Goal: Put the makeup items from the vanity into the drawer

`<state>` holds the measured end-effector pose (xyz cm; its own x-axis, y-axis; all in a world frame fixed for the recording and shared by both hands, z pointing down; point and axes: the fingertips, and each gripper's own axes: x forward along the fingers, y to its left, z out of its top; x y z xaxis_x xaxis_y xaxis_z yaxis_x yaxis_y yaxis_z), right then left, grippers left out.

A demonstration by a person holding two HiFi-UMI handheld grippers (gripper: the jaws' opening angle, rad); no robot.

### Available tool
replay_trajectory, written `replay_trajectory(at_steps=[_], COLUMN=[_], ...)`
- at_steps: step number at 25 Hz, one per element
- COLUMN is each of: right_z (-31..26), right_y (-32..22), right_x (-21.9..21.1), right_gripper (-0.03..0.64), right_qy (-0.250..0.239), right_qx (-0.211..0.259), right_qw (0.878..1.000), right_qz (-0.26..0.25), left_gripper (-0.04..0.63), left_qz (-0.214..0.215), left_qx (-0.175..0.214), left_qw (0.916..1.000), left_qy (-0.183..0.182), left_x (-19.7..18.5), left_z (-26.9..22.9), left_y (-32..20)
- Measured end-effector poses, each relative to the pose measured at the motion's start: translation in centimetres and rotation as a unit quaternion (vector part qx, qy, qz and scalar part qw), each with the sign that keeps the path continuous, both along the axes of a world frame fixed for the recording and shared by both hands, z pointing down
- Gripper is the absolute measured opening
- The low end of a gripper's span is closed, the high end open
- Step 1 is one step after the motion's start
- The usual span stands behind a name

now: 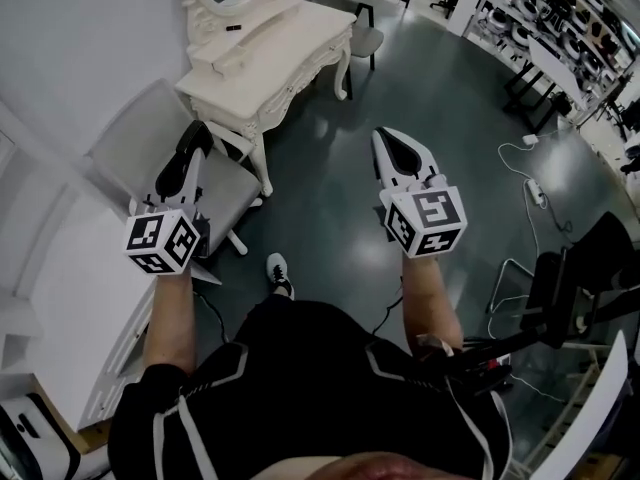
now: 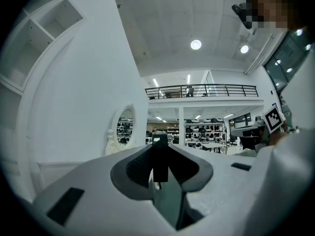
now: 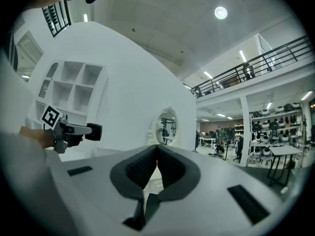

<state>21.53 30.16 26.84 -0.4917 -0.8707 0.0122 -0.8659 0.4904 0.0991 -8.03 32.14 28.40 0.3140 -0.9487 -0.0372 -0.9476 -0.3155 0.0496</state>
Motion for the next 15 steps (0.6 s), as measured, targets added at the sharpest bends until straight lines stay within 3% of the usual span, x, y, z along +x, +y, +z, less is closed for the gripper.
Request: replay_trajectory(at_steps=[15], right_z=[1.1], right_y=[-15.9], right_x=[-6.8], right_gripper=[0.005], right_qy=[0.018], right_qx=[-0.023], right_qw=[1.0], right_qz=[-0.007], left_gripper=[0.092], left_qz=[0.005], left_qx=[-0.014], left_qw=[0.9999], left_qy=[0.007], left_x=[-6.1], left_z=[1.1], left_y=[-15.8])
